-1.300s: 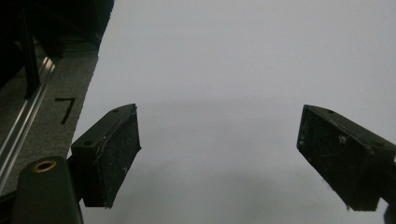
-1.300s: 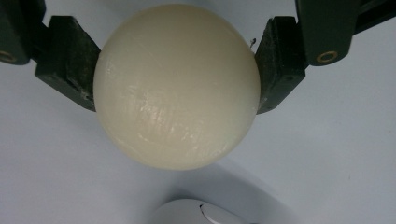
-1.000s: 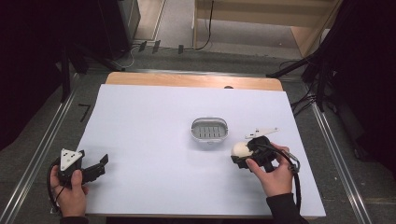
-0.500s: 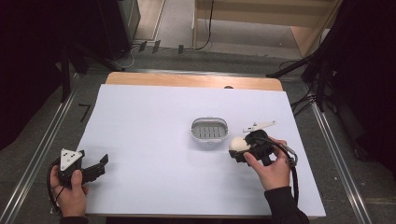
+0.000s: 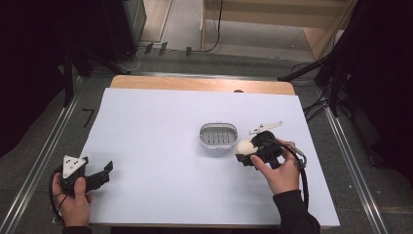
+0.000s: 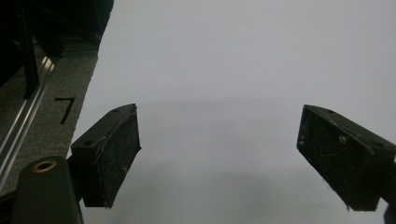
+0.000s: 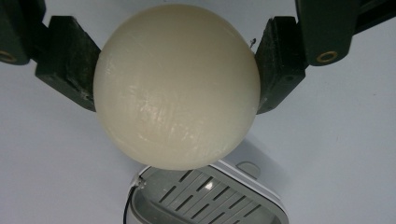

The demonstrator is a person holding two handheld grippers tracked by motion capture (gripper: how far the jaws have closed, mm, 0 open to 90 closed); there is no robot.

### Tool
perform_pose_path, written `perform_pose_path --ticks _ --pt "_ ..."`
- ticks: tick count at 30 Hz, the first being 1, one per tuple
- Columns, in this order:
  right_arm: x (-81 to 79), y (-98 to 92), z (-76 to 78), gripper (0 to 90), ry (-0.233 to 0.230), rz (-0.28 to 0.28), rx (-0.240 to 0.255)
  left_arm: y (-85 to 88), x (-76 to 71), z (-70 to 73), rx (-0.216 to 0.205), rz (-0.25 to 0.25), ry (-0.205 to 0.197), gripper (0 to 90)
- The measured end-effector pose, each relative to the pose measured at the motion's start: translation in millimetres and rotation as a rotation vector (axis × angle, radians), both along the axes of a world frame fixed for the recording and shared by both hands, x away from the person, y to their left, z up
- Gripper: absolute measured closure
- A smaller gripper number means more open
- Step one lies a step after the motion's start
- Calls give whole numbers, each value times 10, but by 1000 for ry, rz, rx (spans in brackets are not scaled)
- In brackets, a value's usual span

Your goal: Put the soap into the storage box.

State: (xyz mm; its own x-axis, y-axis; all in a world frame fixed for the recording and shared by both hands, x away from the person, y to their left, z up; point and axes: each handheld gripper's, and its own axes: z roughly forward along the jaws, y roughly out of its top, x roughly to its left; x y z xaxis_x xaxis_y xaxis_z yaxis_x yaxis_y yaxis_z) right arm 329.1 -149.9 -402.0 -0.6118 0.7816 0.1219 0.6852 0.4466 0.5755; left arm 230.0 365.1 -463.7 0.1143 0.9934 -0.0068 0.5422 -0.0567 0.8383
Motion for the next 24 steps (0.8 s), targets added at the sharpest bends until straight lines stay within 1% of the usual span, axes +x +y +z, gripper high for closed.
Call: perform_pose_path --ticks 4,10,12,17,24 --pt "16 24 30 247 -2 0 5 0 0 -1 -2 1 0 143" --pt "59 67 79 247 -7 10 -4 0 0 -1 -2 1 0 143" --pt "64 79 89 247 -6 5 -3 -1 0 -1 -1 1 -1 143" --pt "108 124 133 247 -13 14 1 0 1 -1 -1 0 -1 143" --pt "132 174 151 247 -10 15 -1 2 1 -1 -1 -1 0 144"
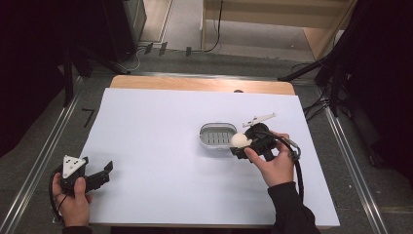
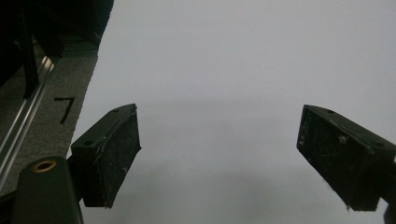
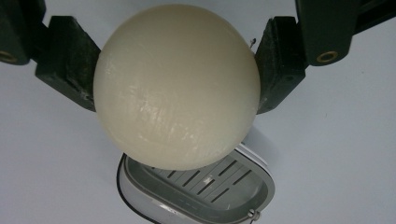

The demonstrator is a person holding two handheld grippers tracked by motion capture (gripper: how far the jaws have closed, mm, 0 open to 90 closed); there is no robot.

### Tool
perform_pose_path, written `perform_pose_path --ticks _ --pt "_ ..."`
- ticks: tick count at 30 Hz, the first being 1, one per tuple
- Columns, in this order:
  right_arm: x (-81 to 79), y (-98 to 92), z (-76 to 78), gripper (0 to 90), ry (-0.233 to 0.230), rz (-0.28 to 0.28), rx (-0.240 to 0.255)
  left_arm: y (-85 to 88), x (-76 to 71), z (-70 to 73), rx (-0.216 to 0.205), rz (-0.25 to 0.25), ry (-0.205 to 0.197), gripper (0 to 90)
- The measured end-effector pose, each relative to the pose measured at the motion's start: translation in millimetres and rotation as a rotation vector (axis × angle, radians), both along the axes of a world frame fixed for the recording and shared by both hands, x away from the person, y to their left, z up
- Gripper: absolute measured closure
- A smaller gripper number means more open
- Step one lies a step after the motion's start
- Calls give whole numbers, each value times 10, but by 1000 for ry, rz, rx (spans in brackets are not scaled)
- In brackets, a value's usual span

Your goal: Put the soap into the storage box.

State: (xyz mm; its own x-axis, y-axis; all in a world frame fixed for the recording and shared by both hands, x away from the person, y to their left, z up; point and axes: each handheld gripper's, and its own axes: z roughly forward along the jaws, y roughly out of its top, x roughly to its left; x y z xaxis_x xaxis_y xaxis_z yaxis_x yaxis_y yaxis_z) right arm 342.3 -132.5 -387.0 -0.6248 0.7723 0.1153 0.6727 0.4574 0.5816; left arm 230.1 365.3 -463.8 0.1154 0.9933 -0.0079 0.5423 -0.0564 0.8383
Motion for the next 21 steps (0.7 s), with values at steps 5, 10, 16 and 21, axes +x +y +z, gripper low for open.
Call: perform_pose_path --ticks 5,10,16,21 --pt "28 46 13 247 -3 8 1 -1 0 -1 0 1 -1 143" --pt "52 102 27 247 -3 13 2 -2 0 0 0 0 0 144" --pt "97 179 27 247 0 19 2 -1 1 -1 0 0 0 143" --pt "135 239 19 247 1 27 1 -2 0 0 0 0 0 143"
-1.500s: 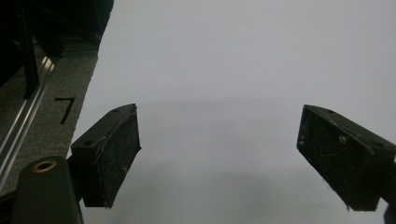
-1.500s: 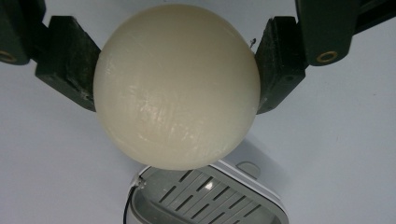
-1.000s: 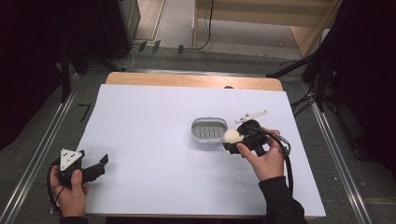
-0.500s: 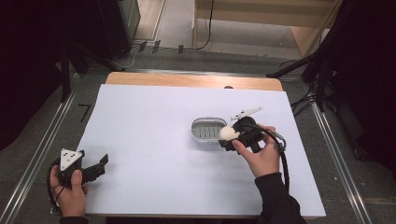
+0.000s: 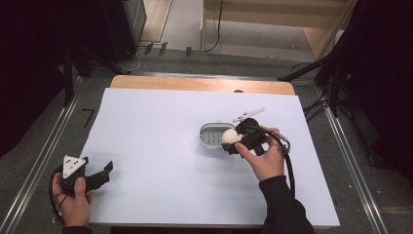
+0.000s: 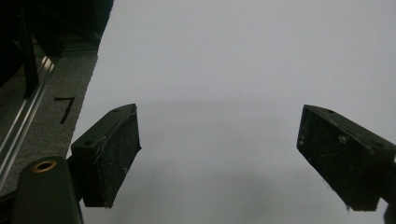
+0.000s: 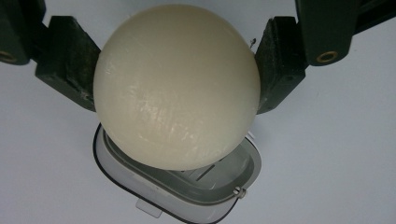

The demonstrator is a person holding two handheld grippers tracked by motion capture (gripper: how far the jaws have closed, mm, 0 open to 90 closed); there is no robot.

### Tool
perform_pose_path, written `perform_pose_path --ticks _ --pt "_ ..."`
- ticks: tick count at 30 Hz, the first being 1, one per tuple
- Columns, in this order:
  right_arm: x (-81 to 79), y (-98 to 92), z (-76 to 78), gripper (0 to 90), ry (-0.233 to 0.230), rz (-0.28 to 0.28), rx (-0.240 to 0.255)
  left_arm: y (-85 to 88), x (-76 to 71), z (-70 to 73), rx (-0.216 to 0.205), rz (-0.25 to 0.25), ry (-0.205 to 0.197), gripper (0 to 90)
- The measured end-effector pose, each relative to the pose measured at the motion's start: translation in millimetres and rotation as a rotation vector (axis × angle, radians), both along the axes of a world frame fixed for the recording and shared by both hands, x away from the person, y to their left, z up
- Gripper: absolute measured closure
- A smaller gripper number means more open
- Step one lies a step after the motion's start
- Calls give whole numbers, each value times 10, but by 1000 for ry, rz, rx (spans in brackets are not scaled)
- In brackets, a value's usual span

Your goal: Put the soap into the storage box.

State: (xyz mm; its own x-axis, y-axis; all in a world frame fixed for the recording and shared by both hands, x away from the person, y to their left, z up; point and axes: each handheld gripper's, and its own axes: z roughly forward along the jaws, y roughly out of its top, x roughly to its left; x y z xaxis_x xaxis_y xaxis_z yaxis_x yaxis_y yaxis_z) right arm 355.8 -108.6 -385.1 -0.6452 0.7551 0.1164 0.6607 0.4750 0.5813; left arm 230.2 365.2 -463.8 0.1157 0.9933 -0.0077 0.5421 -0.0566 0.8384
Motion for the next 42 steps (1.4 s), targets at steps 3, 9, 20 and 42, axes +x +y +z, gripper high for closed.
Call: perform_pose_path --ticks 3,9,20,42 --pt "37 50 10 247 1 6 -2 1 0 0 0 1 0 144" --pt "83 122 22 247 0 13 -14 2 1 -1 -2 1 1 143" --pt "177 224 -27 247 11 7 -30 5 2 0 -3 0 2 143" --pt "333 390 -96 247 23 -9 -43 4 2 0 -1 0 3 143"
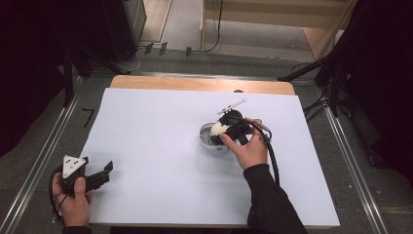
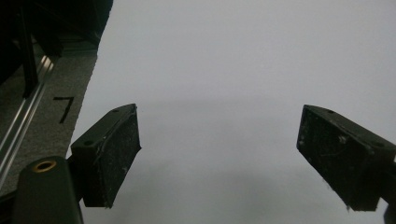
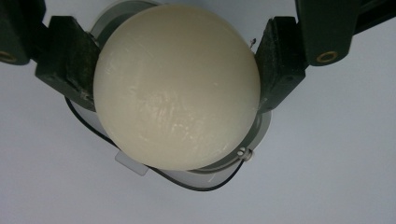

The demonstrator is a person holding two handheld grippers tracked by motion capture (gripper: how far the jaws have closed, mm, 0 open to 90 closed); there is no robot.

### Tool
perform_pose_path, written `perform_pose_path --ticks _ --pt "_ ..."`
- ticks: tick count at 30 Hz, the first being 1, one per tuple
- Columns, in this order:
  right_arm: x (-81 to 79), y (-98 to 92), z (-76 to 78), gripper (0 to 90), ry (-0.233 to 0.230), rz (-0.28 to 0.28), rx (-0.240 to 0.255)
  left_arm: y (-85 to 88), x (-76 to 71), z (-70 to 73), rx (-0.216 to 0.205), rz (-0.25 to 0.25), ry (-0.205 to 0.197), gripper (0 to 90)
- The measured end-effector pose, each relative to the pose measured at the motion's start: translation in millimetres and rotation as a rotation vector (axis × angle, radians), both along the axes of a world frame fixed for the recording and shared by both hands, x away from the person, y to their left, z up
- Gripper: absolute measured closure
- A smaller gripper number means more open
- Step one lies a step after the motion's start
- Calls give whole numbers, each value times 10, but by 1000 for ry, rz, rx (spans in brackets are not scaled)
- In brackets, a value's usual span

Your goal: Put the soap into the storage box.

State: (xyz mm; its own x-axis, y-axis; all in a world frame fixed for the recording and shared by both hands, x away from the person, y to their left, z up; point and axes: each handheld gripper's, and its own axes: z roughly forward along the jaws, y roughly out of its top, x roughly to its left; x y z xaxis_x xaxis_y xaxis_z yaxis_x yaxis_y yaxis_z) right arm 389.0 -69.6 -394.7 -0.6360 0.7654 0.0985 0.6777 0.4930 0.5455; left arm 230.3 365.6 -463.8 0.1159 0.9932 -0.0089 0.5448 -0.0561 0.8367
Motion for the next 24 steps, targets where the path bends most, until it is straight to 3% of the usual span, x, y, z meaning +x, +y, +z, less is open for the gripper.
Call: perform_pose_path --ticks 8,24 --pt "70 -5 -78 247 7 -33 -17 0 0 -1 -2 0 -1 144" --pt "127 11 -167 246 14 -43 -31 0 1 -1 -2 0 -1 144"
